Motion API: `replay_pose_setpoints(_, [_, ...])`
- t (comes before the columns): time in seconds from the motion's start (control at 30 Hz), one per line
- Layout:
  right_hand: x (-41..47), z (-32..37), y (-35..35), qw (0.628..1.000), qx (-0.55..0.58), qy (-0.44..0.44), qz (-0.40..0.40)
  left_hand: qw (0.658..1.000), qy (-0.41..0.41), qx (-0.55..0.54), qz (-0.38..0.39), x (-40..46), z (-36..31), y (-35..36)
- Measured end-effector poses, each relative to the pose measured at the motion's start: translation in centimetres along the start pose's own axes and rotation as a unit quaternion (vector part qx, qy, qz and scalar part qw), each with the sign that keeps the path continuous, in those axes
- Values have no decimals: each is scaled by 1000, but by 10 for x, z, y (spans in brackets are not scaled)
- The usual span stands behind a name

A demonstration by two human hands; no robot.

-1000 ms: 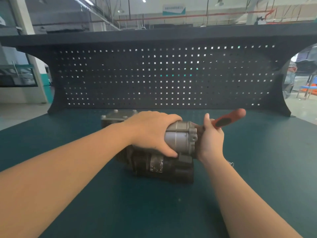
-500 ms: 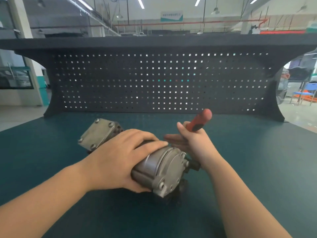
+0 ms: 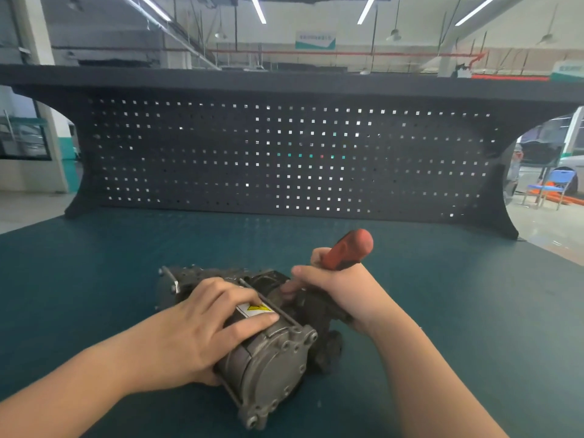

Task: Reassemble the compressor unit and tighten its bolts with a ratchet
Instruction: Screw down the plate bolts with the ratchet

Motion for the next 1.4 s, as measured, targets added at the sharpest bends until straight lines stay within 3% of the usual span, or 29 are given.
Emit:
replay_pose_setpoints(0.13, [-1, 2, -1, 991, 117, 55, -15, 1000, -10, -9, 1, 3, 1, 3])
replay_pose_setpoints(0.4, [3, -2, -1, 976, 197, 62, -73, 999, -43, -28, 18, 3, -4, 2])
replay_pose_setpoints(0.57, [2, -1, -1, 970, 217, 74, -78, 988, -105, -54, 99, -1, -6, -4])
replay_pose_setpoints(0.73, [-1, -5, -2, 957, 261, 90, -91, 924, -162, -296, 180, 3, -5, -6])
replay_pose_setpoints(0.83, [-4, -6, -4, 946, 293, 80, -112, 876, -236, -397, 140, 20, 6, -5])
replay_pose_setpoints(0.93, [-6, -4, -9, 950, 252, 54, -179, 800, -335, -490, -86, 47, 13, -18])
replay_pose_setpoints(0.97, [-6, -5, -11, 949, 225, 38, -218, 802, -335, -481, -115, 59, 12, -21])
replay_pose_setpoints(1.1, [-15, -9, -20, 913, 102, -33, -393, 856, -323, -402, -40, 96, 1, -10])
replay_pose_setpoints(1.2, [-20, -13, -24, 894, 83, -72, -435, 837, -350, -415, -62, 94, 4, -2])
replay_pose_setpoints(1.4, [-30, -19, -17, 886, 120, -116, -433, 793, -385, -465, -76, 87, 9, 2])
Point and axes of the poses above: each hand's wrist, its own x-axis towards the middle knuckle, its own y-axis out of the palm, z = x × y, the point moved 3 cm from there along x, towards the middle knuckle, and after that the axes turned 11 degrees about -x, right-handed, at the moved point
